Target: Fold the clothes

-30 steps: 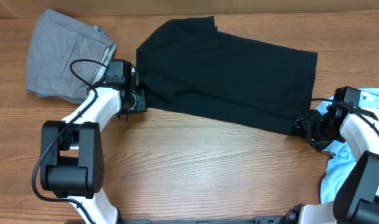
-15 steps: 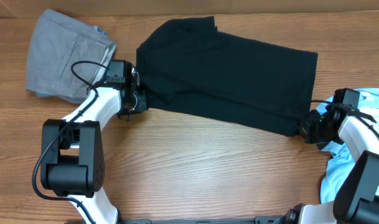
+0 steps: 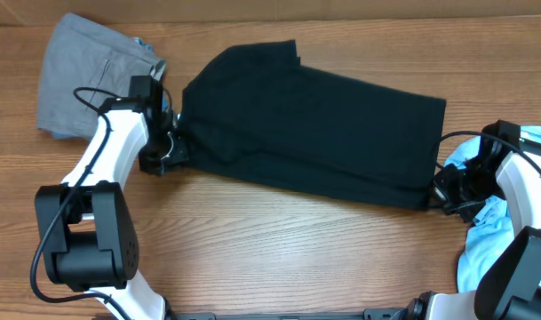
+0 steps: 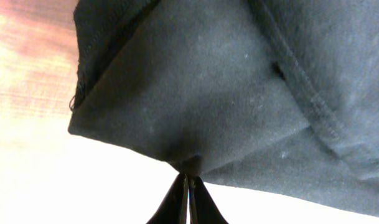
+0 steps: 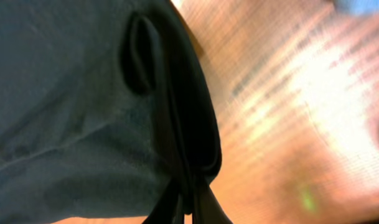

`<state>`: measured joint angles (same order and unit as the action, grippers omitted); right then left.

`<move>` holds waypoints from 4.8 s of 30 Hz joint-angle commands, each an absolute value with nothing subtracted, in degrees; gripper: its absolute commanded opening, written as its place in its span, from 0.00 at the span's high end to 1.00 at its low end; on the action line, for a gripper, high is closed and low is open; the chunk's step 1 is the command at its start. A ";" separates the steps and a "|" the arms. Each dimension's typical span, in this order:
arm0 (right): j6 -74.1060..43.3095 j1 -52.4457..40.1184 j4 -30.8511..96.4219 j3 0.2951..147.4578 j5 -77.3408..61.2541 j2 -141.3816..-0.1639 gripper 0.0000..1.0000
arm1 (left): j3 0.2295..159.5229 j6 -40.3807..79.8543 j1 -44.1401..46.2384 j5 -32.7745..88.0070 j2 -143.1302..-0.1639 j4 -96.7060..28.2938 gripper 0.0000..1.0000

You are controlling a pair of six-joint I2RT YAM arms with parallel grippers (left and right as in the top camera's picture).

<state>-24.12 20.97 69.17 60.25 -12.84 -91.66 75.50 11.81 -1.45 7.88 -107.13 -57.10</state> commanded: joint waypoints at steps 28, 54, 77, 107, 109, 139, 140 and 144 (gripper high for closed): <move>-24.40 18.98 42.44 49.69 -16.56 -90.61 0.96 | 76.99 2.52 2.72 18.85 -105.73 -53.58 0.62; -28.51 19.03 46.50 51.22 -11.35 -90.61 0.96 | 76.99 2.52 6.15 18.83 -105.73 -52.21 0.58; -16.23 19.03 44.91 51.55 -24.32 -90.59 0.84 | 76.86 3.18 8.32 17.58 -106.21 -48.64 0.96; -16.49 19.03 43.29 51.79 -25.87 -90.59 0.59 | 90.39 1.85 10.92 16.01 -109.95 -63.61 0.67; -16.47 19.03 43.75 52.40 -25.87 -90.59 0.55 | 88.86 1.87 11.07 13.37 -110.19 -66.11 0.66; -16.01 19.03 54.04 63.13 -27.09 -89.23 0.39 | 87.70 11.51 11.70 16.38 -110.21 -36.84 0.58; -16.01 19.03 54.11 63.13 -27.09 -89.23 0.39 | 87.94 10.98 11.70 15.64 -110.21 -37.60 0.56; -16.03 19.03 54.63 63.11 -26.15 -89.25 0.35 | 87.88 6.68 11.62 9.61 -110.24 -46.26 0.49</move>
